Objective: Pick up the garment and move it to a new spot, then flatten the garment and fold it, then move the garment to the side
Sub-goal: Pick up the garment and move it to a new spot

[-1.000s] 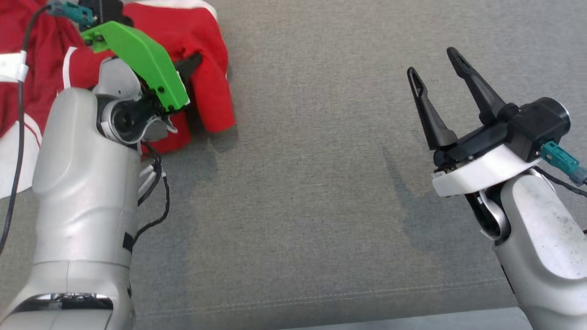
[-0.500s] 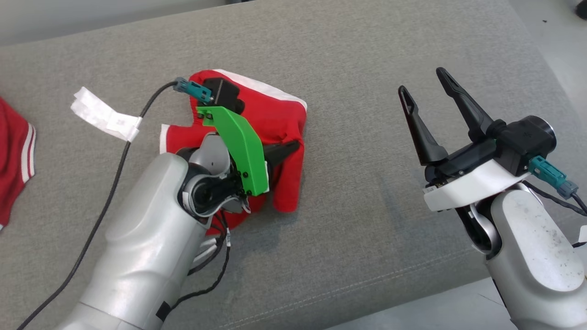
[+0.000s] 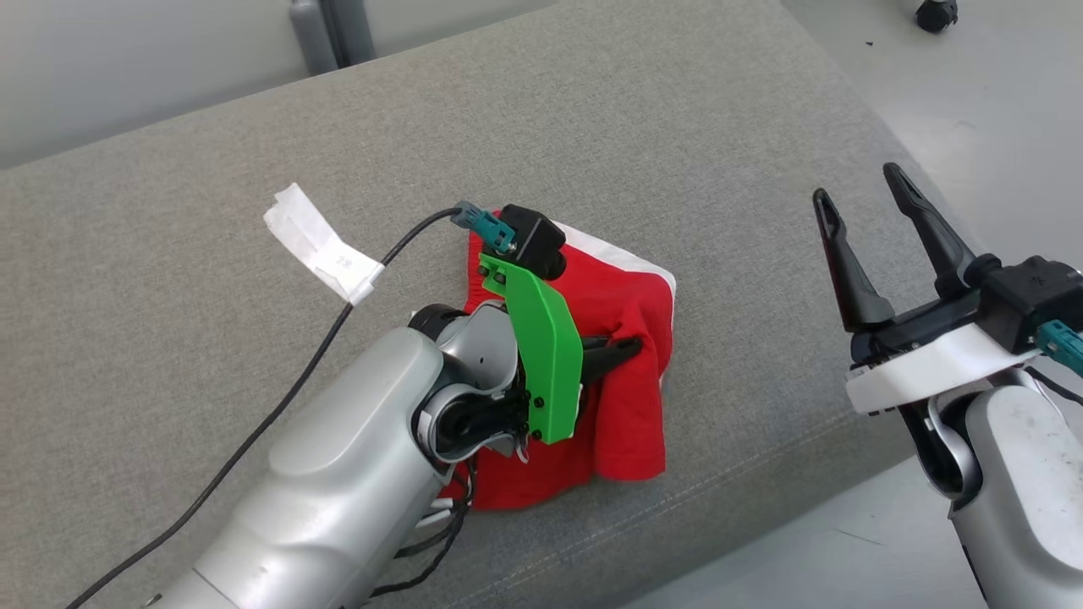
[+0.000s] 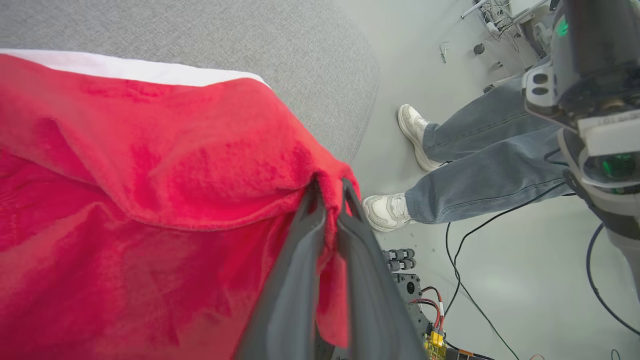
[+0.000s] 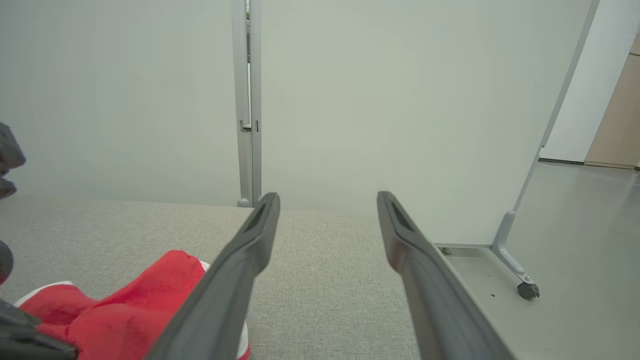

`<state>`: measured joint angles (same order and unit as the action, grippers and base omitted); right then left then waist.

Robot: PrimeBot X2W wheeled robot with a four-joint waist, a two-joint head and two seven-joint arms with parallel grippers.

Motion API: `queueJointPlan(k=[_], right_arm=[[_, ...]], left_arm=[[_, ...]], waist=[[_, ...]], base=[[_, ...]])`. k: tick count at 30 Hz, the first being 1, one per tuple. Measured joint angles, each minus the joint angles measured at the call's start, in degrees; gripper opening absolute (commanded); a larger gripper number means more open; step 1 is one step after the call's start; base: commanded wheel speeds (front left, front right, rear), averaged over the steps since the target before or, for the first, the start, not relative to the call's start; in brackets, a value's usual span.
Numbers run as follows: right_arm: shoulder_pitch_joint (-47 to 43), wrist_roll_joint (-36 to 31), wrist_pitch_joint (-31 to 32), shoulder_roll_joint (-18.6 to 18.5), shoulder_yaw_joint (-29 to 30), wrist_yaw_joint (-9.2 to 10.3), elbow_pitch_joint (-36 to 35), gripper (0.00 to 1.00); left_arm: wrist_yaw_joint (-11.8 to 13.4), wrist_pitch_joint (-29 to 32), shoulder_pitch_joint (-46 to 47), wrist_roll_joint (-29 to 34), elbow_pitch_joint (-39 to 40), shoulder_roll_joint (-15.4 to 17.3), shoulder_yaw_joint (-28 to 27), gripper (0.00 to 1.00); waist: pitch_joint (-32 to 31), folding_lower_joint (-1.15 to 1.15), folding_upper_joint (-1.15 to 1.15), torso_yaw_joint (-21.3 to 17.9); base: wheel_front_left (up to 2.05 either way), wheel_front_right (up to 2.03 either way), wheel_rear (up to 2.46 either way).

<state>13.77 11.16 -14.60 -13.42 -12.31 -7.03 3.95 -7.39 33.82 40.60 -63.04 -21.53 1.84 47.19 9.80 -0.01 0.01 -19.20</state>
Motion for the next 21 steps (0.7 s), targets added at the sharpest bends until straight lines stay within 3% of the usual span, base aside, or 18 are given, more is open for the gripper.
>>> queueJointPlan(k=[3, 9, 15, 21], right_arm=[[-1.2, 0.0, 0.0, -0.3, 1.1, 0.05, 0.0, 1.0], [-2.3, 0.0, 0.0, -0.6, 1.7, 0.04, 0.0, 1.0], [-3.1, 0.0, 0.0, -1.1, 2.2, -0.01, -0.3, 1.0], [-3.6, 0.0, 0.0, -0.9, 1.4, -0.01, -0.6, 1.0]], left_arm=[[0.0, 0.0, -0.1, 3.5, -0.5, 0.0, 0.7, 0.0], [0.2, 1.0, -3.3, 4.1, -2.3, 1.3, 0.2, 0.0], [2.4, 1.7, -6.3, 3.2, -5.0, 7.2, -4.2, 0.0], [2.9, 2.5, -6.2, 2.1, -6.9, 11.2, -7.3, 0.0]], waist=[[-0.5, 0.0, 0.0, 1.0], [-1.0, 0.0, 0.0, 4.3], [-1.6, 0.0, 0.0, 9.0], [-2.1, 0.0, 0.0, 14.0]], base=[[0.0, 0.0, 0.0], [0.0, 0.0, 0.0], [0.0, 0.0, 0.0], [0.0, 0.0, 0.0]])
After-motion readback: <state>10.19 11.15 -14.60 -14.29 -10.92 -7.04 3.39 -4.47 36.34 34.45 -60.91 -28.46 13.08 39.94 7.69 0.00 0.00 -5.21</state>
